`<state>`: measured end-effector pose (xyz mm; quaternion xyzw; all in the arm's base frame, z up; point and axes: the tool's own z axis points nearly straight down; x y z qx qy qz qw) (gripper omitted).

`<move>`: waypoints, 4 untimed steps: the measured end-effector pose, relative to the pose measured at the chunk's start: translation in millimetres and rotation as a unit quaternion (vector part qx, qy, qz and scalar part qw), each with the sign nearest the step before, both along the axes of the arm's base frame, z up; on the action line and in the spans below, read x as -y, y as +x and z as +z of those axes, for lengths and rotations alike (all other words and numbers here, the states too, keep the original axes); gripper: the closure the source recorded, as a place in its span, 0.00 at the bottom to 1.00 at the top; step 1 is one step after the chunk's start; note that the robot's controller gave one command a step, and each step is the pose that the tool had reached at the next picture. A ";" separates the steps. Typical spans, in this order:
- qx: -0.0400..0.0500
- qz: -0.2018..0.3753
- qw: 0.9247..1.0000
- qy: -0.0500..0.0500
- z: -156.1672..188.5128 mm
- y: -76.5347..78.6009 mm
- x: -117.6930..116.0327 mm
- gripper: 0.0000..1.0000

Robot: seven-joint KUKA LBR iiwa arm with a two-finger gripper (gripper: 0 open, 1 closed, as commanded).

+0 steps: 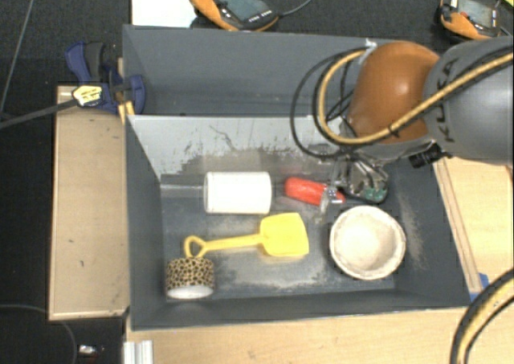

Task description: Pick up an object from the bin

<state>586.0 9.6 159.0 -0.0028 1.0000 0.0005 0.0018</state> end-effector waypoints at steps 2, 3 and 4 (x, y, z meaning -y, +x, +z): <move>-0.002 -0.095 0.995 0.001 -55.5 -22.6 -46.7 0.00; 0.002 -0.082 0.997 0.001 -61.7 -19.5 -41.0 0.00; 0.001 0.012 1.000 0.002 -76.0 -67.4 -86.0 0.00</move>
Offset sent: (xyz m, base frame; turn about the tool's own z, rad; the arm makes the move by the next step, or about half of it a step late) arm -0.0216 0.0443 -0.0540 0.1940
